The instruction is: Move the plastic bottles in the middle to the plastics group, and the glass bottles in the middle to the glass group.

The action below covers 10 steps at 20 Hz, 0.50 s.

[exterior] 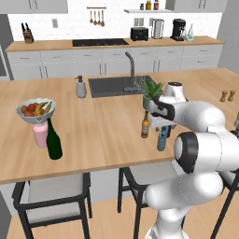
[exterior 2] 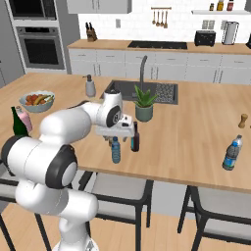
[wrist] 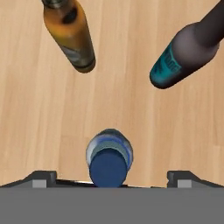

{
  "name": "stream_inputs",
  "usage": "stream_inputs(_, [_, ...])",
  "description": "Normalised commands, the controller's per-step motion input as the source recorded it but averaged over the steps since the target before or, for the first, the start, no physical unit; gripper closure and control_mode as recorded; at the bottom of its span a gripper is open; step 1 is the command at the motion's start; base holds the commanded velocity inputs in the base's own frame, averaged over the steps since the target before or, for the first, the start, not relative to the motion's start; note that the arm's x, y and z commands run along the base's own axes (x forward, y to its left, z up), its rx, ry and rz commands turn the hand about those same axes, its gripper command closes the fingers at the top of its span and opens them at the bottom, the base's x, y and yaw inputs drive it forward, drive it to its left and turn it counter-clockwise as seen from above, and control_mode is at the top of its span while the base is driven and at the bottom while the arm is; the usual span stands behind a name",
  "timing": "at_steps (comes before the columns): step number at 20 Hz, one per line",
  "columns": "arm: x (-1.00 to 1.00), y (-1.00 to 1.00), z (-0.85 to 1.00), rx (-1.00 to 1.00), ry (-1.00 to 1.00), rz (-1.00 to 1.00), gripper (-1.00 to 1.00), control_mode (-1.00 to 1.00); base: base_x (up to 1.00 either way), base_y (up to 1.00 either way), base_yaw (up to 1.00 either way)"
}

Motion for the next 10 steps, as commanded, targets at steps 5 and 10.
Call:
stream_inputs(5, [0.07, 0.01, -0.16, 0.00, 0.01, 0.00, -1.00, -1.00, 0.00, 0.00, 0.00])
stream_inputs(10, [0.00, 0.00, -0.10, 0.00, 0.00, 0.00, -1.00, -1.00, 0.00, 0.00, 0.00])
